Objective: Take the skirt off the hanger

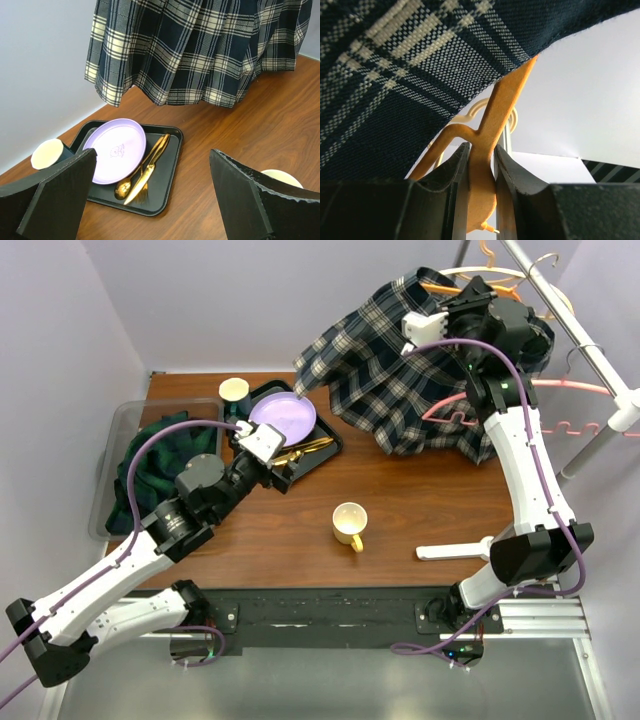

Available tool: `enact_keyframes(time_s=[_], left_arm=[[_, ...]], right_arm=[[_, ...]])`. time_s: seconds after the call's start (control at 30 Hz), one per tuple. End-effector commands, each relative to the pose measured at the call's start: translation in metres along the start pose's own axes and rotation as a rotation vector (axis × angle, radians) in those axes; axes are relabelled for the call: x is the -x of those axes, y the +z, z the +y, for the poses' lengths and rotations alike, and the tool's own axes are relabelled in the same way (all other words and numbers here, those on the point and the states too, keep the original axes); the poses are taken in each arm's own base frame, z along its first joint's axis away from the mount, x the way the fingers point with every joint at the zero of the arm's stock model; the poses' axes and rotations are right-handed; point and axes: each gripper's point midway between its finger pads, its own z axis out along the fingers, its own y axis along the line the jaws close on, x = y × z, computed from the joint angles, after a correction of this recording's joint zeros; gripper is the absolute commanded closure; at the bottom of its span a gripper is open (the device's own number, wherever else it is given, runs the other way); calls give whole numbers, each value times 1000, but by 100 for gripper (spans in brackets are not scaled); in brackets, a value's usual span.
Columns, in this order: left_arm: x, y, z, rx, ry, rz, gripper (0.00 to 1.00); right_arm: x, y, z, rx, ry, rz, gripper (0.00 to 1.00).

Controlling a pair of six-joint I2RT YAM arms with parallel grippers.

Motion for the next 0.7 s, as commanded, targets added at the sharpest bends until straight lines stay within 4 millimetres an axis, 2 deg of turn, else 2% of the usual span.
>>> enact_keyframes(time_s=[0.0, 0.23, 0.37, 0.53, 0.67], left_arm=[[17, -1, 0, -1, -40, -66, 0], [17, -2, -1, -3, -42, -66, 0], [17, -2, -1, -4, -40, -68, 0], [19, -2, -1, -5, -49, -71, 0], [19, -1, -1, -5, -51, -69, 0]], right_arm=[[-20, -57, -115, -334, 15, 25, 100], [-21, -57, -117, -340, 10, 30, 100], [-13, -59, -118, -348, 23, -11, 100], [1, -62, -108, -305, 51, -93, 100], [3, -64, -98, -282, 62, -100, 100]])
